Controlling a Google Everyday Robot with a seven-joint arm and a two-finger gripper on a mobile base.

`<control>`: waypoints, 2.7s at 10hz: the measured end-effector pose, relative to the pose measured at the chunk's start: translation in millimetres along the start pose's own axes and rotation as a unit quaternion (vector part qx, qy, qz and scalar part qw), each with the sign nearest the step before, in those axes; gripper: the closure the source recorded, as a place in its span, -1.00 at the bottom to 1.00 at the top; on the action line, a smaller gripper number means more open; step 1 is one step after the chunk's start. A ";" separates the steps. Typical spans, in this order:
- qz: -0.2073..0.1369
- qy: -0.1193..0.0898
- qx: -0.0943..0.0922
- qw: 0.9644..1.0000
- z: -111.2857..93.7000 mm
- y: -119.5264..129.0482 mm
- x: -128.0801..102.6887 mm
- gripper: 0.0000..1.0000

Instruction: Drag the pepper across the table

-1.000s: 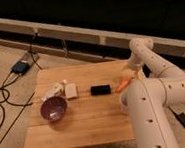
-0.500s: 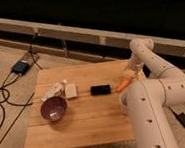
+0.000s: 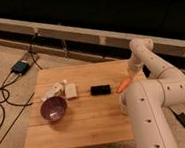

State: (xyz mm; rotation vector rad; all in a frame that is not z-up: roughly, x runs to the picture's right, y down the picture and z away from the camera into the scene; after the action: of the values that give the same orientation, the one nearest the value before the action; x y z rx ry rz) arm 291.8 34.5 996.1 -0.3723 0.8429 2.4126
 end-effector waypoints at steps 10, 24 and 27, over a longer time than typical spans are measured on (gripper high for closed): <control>0.039 -0.027 -0.011 0.999 -30.0 -24.0 -39.2 1.00; 0.180 -0.113 -0.016 0.977 -64.7 -117.6 -129.4 1.00; 0.208 -0.134 -0.002 0.969 -63.1 -139.6 -142.5 1.00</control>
State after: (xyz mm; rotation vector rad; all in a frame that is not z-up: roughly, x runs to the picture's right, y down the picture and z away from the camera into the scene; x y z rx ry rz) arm 493.2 26.8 940.0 0.1481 0.8591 2.7632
